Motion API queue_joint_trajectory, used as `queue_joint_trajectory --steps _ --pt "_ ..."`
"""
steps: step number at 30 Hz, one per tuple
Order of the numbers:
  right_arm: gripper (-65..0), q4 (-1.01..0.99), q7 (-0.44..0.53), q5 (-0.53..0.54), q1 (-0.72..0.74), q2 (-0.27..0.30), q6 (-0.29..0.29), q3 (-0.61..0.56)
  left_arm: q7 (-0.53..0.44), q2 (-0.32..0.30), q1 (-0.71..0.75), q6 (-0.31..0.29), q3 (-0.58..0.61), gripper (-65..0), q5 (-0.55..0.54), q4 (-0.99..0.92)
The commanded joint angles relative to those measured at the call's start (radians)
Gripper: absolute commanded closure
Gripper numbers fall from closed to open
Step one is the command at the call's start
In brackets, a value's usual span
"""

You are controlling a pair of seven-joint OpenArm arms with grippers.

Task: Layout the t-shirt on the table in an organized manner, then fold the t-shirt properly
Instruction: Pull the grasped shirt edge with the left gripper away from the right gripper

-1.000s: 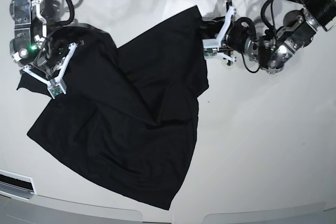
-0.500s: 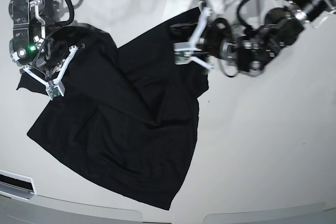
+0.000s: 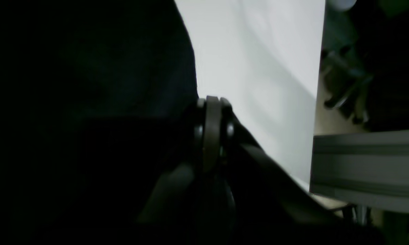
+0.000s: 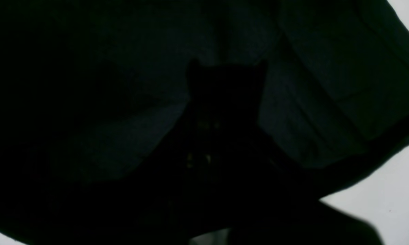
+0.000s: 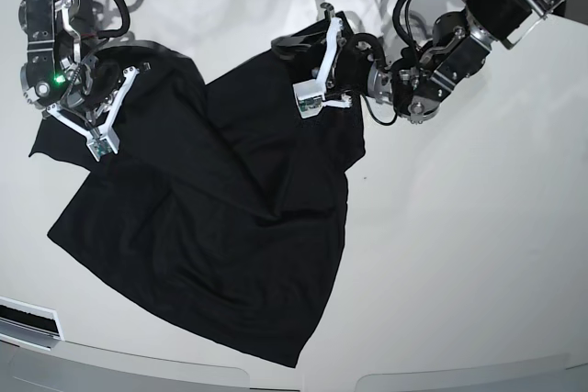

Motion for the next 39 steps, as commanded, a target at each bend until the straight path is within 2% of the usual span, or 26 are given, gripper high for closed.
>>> queue_joint_trajectory --steps 1,6,12,14,16,20,23,26,28,32,34,37,38,39 --pt "0.0 0.010 -0.011 -0.024 0.008 0.013 -0.024 0.005 0.140 -0.056 -0.003 0.022 0.000 0.0 0.160 -0.036" --pt "0.0 0.010 -0.026 -0.158 0.008 0.014 -0.214 0.005 0.060 -0.174 -0.002 0.022 0.000 0.0 0.160 -0.069" --pt "0.0 0.010 -0.061 -0.258 0.008 0.016 -0.347 0.005 0.043 -0.280 -0.003 0.022 0.000 0.0 0.158 -0.071" --pt "0.0 0.010 -0.083 -0.264 0.009 0.017 -0.357 0.006 0.048 -0.308 -0.003 0.022 0.000 0.0 0.132 -0.062" --pt "0.0 0.014 -0.093 -0.251 0.011 0.022 -0.337 0.006 0.080 -0.339 -0.003 0.022 -0.001 0.0 0.043 -0.014" --pt "0.0 0.020 -0.081 -0.158 0.011 0.050 -0.273 0.006 0.197 -0.387 -0.003 0.022 -0.027 0.0 -0.177 0.207" --pt "0.0 0.020 -0.074 -0.149 0.010 0.049 -0.252 0.006 0.272 -0.389 0.000 0.022 -0.076 0.0 -0.235 0.385" --pt "0.0 0.020 -0.067 -0.143 0.010 0.048 -0.239 0.006 0.297 -0.370 0.000 0.022 -0.119 0.0 -0.251 0.508" --pt "0.0 0.020 -0.056 -0.138 0.011 0.047 -0.224 0.005 0.296 -0.329 0.000 0.022 -0.125 0.0 -0.222 0.512" --pt "0.0 0.020 -0.052 -0.063 0.011 0.049 -0.134 0.005 0.265 -0.190 0.002 0.022 -0.124 0.0 -0.100 0.381" --pt "-0.8 0.020 -0.050 -0.038 0.011 0.049 -0.123 0.005 0.216 -0.129 0.003 0.043 -0.124 -1.9 -0.038 0.278" --pt "-19.0 0.020 -0.051 -0.031 0.011 0.047 -0.120 0.005 0.172 -0.064 0.002 0.031 -0.124 -27.4 0.022 0.134" --pt "-24.4 0.020 -0.051 -0.031 0.011 0.047 -0.120 0.005 0.163 -0.049 0.002 0.032 -0.124 -33.6 0.036 0.093" --pt "-28.5 0.020 -0.052 -0.031 0.011 0.047 -0.120 0.005 0.153 -0.037 0.002 0.032 -0.124 -35.4 0.050 0.054"
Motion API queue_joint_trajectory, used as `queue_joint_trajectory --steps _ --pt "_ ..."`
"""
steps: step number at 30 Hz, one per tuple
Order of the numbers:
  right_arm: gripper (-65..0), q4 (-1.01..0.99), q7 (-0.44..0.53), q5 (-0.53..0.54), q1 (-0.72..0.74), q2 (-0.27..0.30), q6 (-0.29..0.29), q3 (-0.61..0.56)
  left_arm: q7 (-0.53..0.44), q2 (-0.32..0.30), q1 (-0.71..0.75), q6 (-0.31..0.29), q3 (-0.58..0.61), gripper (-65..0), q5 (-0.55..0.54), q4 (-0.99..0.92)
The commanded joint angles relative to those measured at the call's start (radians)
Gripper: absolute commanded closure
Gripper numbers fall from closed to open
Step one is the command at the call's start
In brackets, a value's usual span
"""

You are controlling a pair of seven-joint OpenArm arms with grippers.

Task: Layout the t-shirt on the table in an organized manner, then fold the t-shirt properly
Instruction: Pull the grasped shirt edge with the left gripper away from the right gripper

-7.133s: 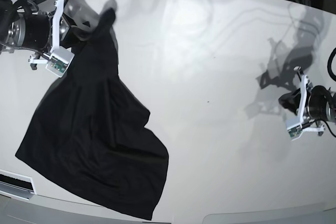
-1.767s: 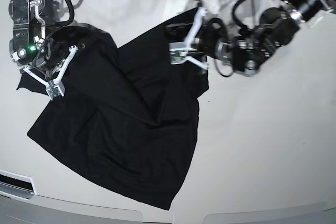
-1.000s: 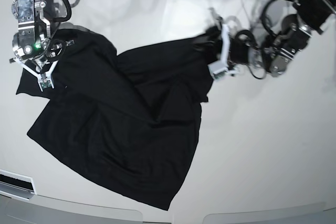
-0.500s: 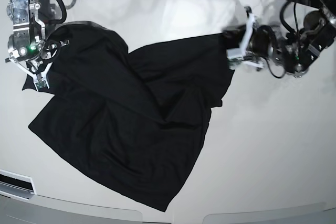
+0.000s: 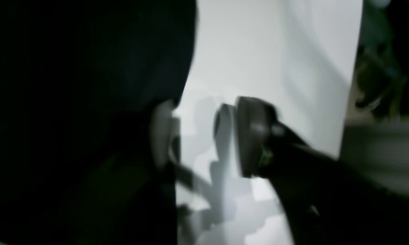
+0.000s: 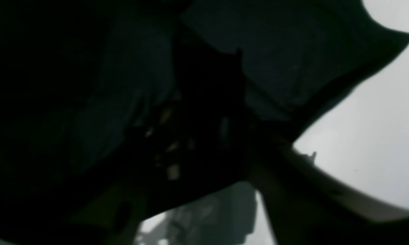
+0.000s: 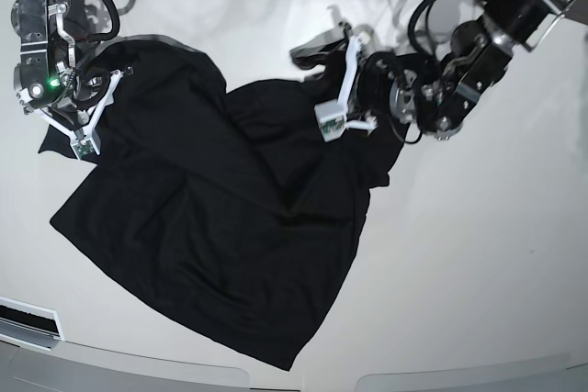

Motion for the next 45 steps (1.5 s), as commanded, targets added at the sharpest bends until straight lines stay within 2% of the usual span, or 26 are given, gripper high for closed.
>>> queue_joint_trajectory --steps 1,3,4,6,7,8,9,11,12,13,15,21,25,30,32,34,37,40,43,45 --pt "-30.7 0.018 0.007 0.006 0.010 0.012 0.000 0.005 0.062 -0.006 0.001 0.031 -0.003 -35.4 0.086 -0.042" --pt "-30.9 0.018 0.007 0.006 0.010 0.012 0.000 0.005 0.047 0.011 0.000 0.032 -0.003 -32.3 0.114 -0.106" --pt "-30.9 0.018 0.007 0.007 0.010 0.012 0.000 0.005 0.047 0.020 0.000 0.033 -0.003 -25.2 0.122 -0.134" --pt "-30.8 0.018 0.010 0.007 0.011 0.012 -0.008 0.005 0.054 0.024 0.001 0.052 -0.003 -0.7 0.147 -0.166" --pt "-29.8 0.018 0.016 0.007 0.010 0.012 -0.023 0.005 0.079 0.021 0.001 0.074 -0.003 0.0 0.152 -0.169" --pt "-27.1 0.018 0.024 0.019 0.010 0.012 -0.030 0.005 0.111 0.018 0.000 0.095 -0.004 0.0 0.151 -0.167" --pt "-21.3 0.017 0.032 0.042 0.007 0.012 -0.029 0.005 0.140 0.012 -0.003 0.113 -0.004 0.0 0.151 -0.160" --pt "-4.4 0.012 0.059 0.096 0.000 0.009 0.014 0.005 0.180 -0.006 -0.002 0.122 -0.004 0.0 0.134 -0.130" --pt "0.0 0.005 0.079 0.107 -0.005 0.008 0.053 0.005 0.197 -0.016 -0.002 0.120 -0.004 0.0 0.112 -0.112" --pt "0.0 -0.005 0.097 0.108 -0.007 0.007 0.080 0.005 0.219 -0.027 -0.002 0.117 -0.004 0.0 0.087 -0.092" --pt "0.0 -0.032 0.111 0.095 -0.003 0.006 0.080 0.005 0.255 -0.048 -0.002 0.113 -0.004 0.0 0.060 -0.046" --pt "0.0 -0.098 0.098 -0.039 0.013 0.015 -0.080 0.005 0.270 -0.159 -0.002 0.114 -0.005 0.0 0.061 0.056" --pt "0.0 -0.098 0.048 -0.143 0.013 0.015 -0.198 0.006 0.220 -0.233 0.006 0.114 -0.005 0.0 0.061 0.059" --pt "0.0 -0.097 0.025 -0.201 0.014 0.015 -0.271 0.005 0.187 -0.299 0.051 0.114 -0.005 0.0 0.076 0.059" --pt "0.0 -0.097 0.017 -0.234 0.014 0.015 -0.300 0.006 0.145 -0.322 0.066 0.113 -0.005 0.0 0.108 0.059" --pt "0.0 -0.097 0.010 -0.249 0.016 0.015 -0.301 0.005 0.122 -0.339 0.070 0.103 -0.005 0.0 0.106 0.060" --pt "0.0 -0.095 0.010 -0.243 0.016 0.015 -0.295 0.005 0.142 -0.366 0.068 0.021 -0.008 0.0 -0.005 0.134" --pt "0.0 -0.095 0.010 -0.240 0.015 0.014 -0.285 0.005 0.190 -0.387 0.073 0.021 -0.017 0.0 -0.128 0.303" --pt "0.0 -0.095 0.010 -0.240 0.013 0.013 -0.285 0.005 0.207 -0.373 0.075 0.021 -0.019 0.0 -0.109 0.449" --pt "0.0 -0.095 0.006 -0.234 0.013 0.011 -0.285 0.005 0.209 -0.346 0.075 0.021 -0.019 -15.2 -0.057 0.483"
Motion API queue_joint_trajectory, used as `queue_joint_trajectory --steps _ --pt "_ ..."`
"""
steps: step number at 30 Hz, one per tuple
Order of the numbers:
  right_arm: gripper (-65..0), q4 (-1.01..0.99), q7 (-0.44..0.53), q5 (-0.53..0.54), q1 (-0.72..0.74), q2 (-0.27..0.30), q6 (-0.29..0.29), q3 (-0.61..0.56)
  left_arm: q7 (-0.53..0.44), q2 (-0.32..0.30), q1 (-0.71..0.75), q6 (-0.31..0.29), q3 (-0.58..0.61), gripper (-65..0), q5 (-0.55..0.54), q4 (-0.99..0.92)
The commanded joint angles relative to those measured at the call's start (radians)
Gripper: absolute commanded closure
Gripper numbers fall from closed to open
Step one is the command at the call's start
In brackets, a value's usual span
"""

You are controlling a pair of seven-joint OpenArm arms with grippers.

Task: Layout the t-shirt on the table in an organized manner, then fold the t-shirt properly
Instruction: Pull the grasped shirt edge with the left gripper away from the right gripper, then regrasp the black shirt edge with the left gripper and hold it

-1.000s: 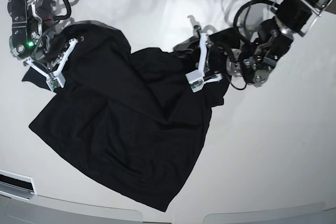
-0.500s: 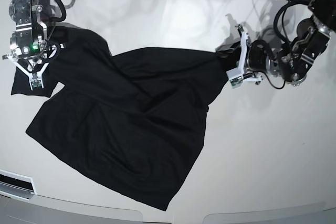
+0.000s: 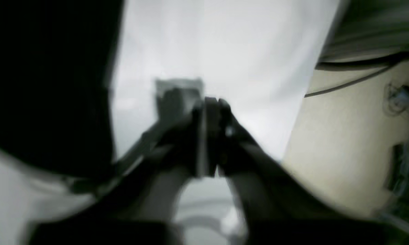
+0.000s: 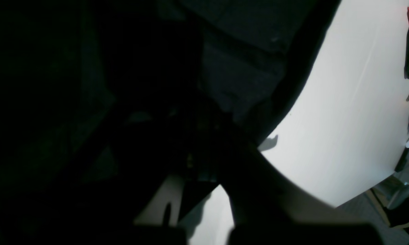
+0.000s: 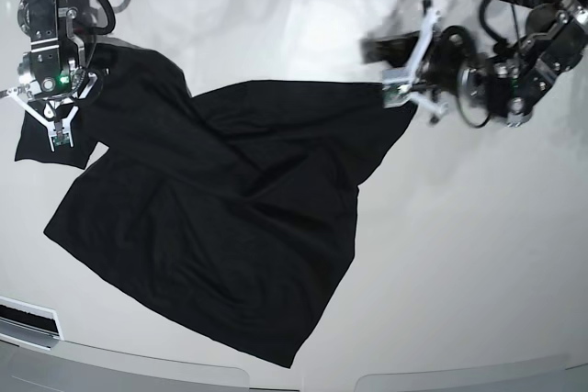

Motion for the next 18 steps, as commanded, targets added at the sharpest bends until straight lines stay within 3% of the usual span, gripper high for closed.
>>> queue_joint_trajectory --steps 1,3,6,14,15,16,18 --pt "0.0 0.012 -0.003 0.015 0.008 0.014 0.000 0.005 -0.005 0.000 -0.011 -0.001 -0.013 -23.3 0.035 0.006" --pt "0.0 0.012 -0.003 0.022 0.008 0.014 0.001 0.005 -0.012 0.047 -0.006 -0.001 -0.011 -32.4 0.126 -0.021" --pt "0.0 0.012 -0.003 0.021 0.008 0.014 0.000 0.005 -0.037 0.116 -0.006 -0.001 -0.010 -32.7 0.230 -0.107" --pt "0.0 0.012 -0.003 0.022 0.008 0.014 0.000 0.005 -0.319 0.216 -0.006 -0.001 -0.010 -32.6 0.452 -0.431" --pt "0.0 0.012 -0.003 0.022 0.008 0.014 0.000 0.005 -0.328 0.226 -0.006 -0.001 -0.010 -30.3 0.469 -0.461" --pt "0.0 0.012 -0.003 0.021 0.008 0.014 0.000 0.005 -0.323 0.235 -0.009 -0.001 -0.010 -23.0 0.476 -0.484" --pt "0.0 0.012 -0.002 0.022 0.011 0.014 0.001 0.005 -0.301 0.240 -0.010 0.001 -0.010 -0.1 0.492 -0.503"
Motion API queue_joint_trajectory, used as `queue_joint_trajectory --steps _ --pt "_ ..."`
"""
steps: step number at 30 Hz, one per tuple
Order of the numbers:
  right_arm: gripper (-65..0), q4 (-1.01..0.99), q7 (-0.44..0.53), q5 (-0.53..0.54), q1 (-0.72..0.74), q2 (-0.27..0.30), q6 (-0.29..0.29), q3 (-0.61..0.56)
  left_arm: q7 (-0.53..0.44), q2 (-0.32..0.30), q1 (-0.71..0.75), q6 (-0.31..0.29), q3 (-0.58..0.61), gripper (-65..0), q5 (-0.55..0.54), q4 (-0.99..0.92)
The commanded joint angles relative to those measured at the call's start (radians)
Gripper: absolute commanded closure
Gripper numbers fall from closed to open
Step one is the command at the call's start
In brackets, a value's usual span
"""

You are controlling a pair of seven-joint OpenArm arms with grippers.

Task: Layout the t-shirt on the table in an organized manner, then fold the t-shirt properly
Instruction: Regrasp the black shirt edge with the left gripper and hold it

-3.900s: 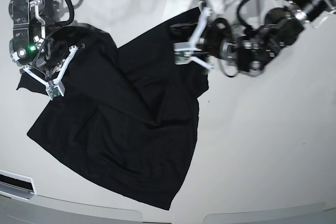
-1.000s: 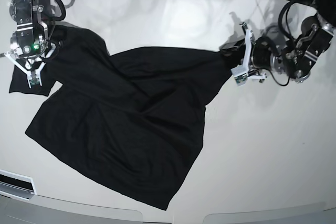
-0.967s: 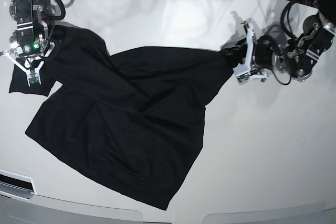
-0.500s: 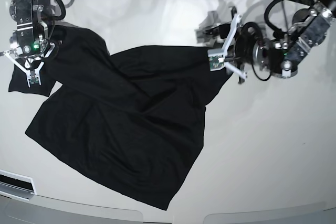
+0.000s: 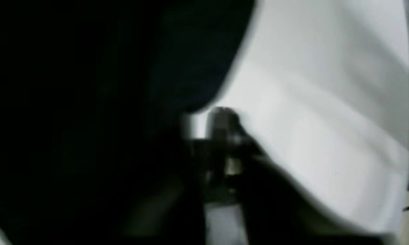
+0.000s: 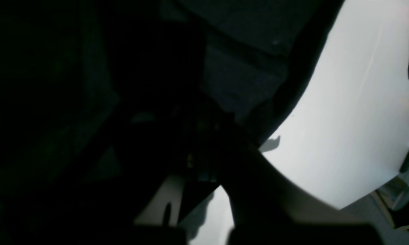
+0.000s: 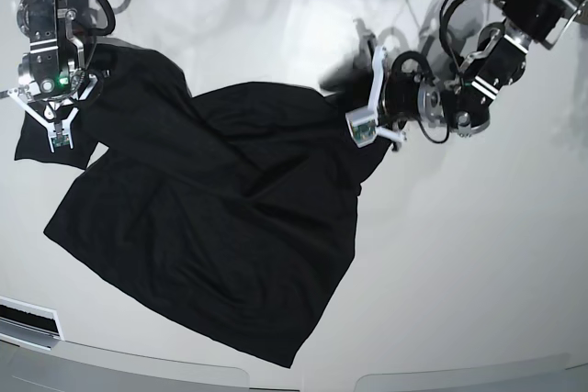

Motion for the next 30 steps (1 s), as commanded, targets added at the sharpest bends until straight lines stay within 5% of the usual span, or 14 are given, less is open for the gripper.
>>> queue_joint_trajectory --steps 1,6,9,15,20,24,27,28,30 --pt "0.0 0.012 -0.002 0.003 0.008 0.014 0.001 0.005 0.183 -0.017 0.012 0.027 0.009 0.0 0.138 -0.019" --pt "0.0 0.012 0.001 0.003 0.005 0.014 0.006 0.005 0.317 -0.062 0.007 0.084 0.009 0.0 0.119 0.090" --pt "0.0 0.012 0.002 0.003 0.006 0.014 0.065 0.005 0.382 -0.119 0.008 0.157 0.009 0.0 0.077 0.219" --pt "0.0 0.012 0.014 0.003 0.006 0.017 0.107 0.005 0.401 -0.260 0.007 0.254 0.009 0.0 0.077 0.418" --pt "0.0 0.012 0.020 0.023 0.008 0.020 0.091 0.005 0.401 -0.317 0.011 0.245 0.009 0.0 0.011 0.434" --pt "0.0 0.012 0.020 0.082 0.007 0.019 0.108 0.005 0.372 -0.316 0.010 0.171 0.009 0.0 -0.041 0.434" --pt "0.0 0.012 0.019 0.106 0.005 0.019 0.113 0.005 0.337 -0.305 0.010 0.153 0.009 -29.5 -0.040 0.433" --pt "0.0 0.012 0.019 0.105 0.006 0.019 0.112 0.005 0.337 -0.296 0.010 0.158 0.009 -35.5 -0.033 0.433" --pt "0.0 0.012 0.019 0.105 0.006 0.019 0.112 0.005 0.336 -0.273 0.010 0.176 0.009 -36.5 0.001 0.425"
